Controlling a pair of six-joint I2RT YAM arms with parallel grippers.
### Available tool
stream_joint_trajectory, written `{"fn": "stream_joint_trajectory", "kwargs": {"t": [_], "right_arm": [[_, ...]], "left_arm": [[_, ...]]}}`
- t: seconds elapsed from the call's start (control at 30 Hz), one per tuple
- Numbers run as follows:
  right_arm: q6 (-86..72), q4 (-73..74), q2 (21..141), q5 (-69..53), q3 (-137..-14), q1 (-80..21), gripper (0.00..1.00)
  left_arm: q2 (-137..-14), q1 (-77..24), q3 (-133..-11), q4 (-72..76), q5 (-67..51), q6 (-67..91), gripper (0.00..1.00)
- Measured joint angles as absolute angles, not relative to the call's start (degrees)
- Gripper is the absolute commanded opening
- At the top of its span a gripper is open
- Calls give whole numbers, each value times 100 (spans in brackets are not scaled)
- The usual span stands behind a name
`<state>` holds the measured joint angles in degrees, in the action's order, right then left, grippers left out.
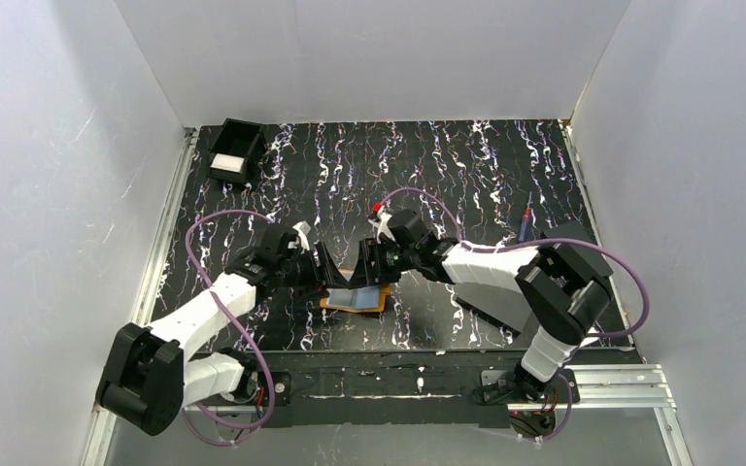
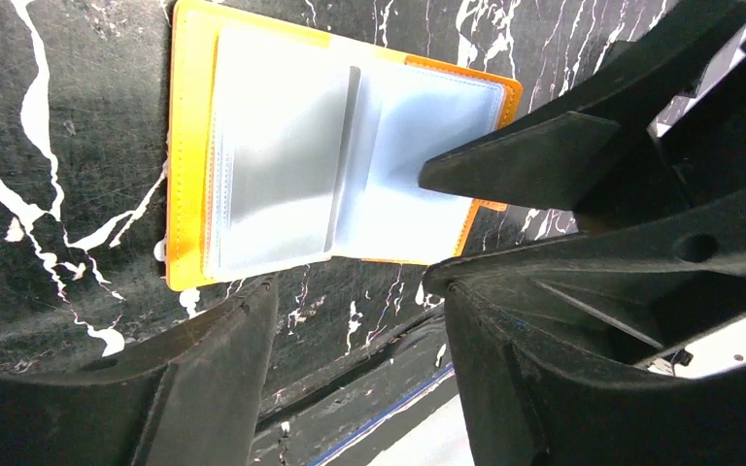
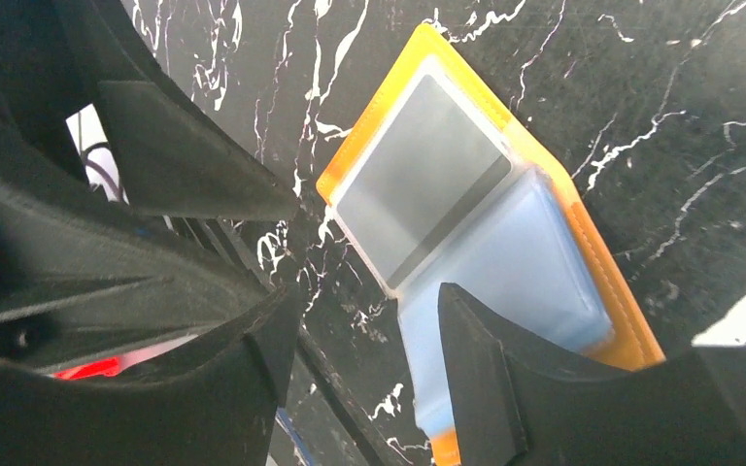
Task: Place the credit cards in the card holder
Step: Open the card holder.
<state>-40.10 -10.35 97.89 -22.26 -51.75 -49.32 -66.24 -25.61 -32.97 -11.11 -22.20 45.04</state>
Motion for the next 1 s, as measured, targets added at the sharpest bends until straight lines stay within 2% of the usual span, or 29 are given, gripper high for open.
{"fn": "stream_joint_trajectory", "kwargs": {"t": [0.13, 0.27, 0.33, 0.43, 0.53, 0.57, 0.73, 0.87, 1.0], "right_arm": [[-3664, -655, 9463, -2088, -5175, -4923, 64], [-3284, -414, 9258, -2069, -5175, -4925, 64], [-3138, -340, 9220, -2073, -5175, -4925, 59], [-2971, -298, 9231, -2143, -5175, -4925, 47], [-2947, -355, 9290, -2257, -5175, -4925, 38], [-2954, -405, 9327, -2281, -5172, -4925, 36], [-2954, -556, 9463, -2366, -5146, -4925, 29], [-2952, -740, 9539, -2421, -5024, -4925, 26], [-2971, -947, 9607, -2436, -4790, -4908, 25]], "left_arm": [[-6569, -2510, -3293, -1109, -2252, 4530, 83], [-6420, -1931, -3299, -1098, -2556, 4622, 87], [-6377, -1441, -3341, -1074, -2842, 4740, 86], [-6364, -593, -3483, -873, -3201, 5041, 79], [-6425, -252, -3662, -615, -3485, 5293, 62], [-6495, -248, -3739, -537, -3586, 5345, 59], [-7126, -760, -3824, 75, -4038, 5527, 37], [-7776, -1621, -3730, 303, -4086, 5518, 31], [-8108, -1811, -3382, 451, -3994, 5498, 26]]}}
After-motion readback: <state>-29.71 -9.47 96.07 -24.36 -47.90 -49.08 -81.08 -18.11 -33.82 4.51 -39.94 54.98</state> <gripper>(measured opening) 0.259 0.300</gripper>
